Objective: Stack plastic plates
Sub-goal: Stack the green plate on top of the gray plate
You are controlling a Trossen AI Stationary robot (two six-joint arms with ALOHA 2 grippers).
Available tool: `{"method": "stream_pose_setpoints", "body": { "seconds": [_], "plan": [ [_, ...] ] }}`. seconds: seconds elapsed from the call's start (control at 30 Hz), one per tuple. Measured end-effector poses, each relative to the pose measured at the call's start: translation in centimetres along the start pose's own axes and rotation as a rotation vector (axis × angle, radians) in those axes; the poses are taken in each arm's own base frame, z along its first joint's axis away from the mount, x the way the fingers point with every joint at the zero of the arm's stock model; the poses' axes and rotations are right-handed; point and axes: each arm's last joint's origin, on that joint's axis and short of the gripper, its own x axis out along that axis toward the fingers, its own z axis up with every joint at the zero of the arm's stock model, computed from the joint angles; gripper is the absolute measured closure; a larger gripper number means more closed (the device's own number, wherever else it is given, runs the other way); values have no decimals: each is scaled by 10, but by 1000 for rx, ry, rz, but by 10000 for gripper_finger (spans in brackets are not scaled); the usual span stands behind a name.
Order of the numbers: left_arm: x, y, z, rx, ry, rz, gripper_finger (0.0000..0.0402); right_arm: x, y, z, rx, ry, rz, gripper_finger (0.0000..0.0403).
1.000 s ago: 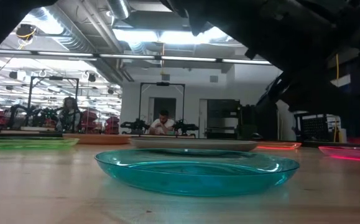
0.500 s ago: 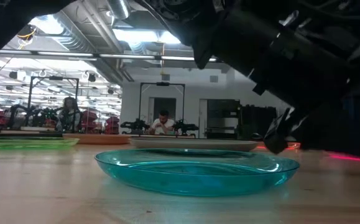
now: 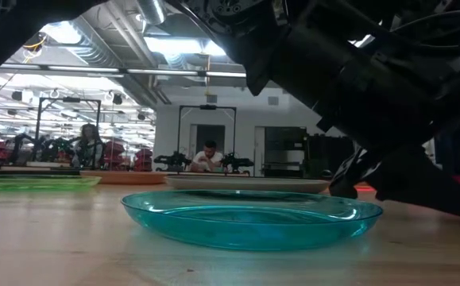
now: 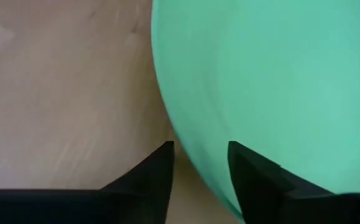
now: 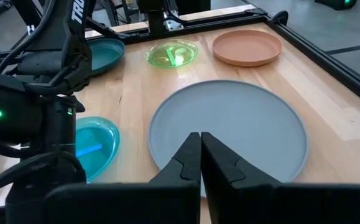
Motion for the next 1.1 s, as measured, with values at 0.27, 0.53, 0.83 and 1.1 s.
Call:
{"method": "stream_pose_setpoints", "body": {
  "seconds": [0.27, 0.53, 0.83, 1.1],
  "plan": [
    [1, 1, 1, 45, -20, 3, 326, 0, 0, -1, -1, 5, -1, 400],
    [1, -1, 5, 96, -62, -8, 393, 0, 0, 0, -1, 5, -1, 400],
    [1, -1, 7, 119, -78, -11, 398, 0, 0, -1, -6, 7, -2, 400],
    [-16, -8, 25, 184, -65, -40, 399, -19, -2, 10, -61, -102, 16, 400]
  ]
}}
